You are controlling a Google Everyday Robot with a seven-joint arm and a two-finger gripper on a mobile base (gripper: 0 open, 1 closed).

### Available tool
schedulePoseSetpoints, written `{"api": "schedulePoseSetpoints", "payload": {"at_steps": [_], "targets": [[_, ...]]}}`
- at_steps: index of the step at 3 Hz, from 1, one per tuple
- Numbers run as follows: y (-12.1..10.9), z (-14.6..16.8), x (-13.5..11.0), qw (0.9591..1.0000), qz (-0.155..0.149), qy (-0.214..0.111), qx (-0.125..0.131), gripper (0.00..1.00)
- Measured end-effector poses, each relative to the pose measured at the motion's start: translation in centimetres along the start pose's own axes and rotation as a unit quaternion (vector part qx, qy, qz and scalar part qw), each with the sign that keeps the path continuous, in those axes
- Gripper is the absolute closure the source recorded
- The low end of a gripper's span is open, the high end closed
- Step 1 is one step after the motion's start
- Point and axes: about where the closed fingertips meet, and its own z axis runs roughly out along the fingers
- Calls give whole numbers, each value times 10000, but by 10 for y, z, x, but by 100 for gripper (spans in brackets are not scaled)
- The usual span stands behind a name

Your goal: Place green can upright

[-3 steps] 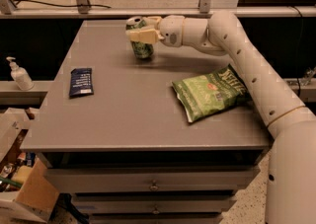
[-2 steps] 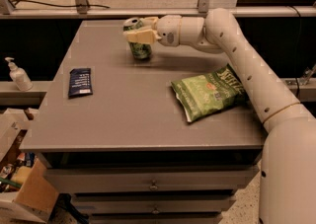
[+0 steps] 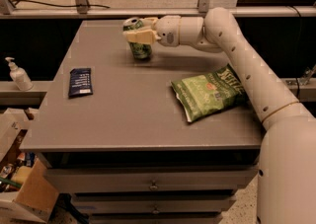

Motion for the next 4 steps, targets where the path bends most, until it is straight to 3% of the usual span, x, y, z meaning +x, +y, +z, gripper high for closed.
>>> {"api": "schedulePoseSetpoints", "payload": {"at_steps": [1, 2, 4], "targets": [[0, 0, -2, 10000, 0, 1, 0, 12], [1, -7, 2, 9999, 16, 104, 1, 0], [0, -36, 3, 9994, -17, 314, 145, 0]]}}
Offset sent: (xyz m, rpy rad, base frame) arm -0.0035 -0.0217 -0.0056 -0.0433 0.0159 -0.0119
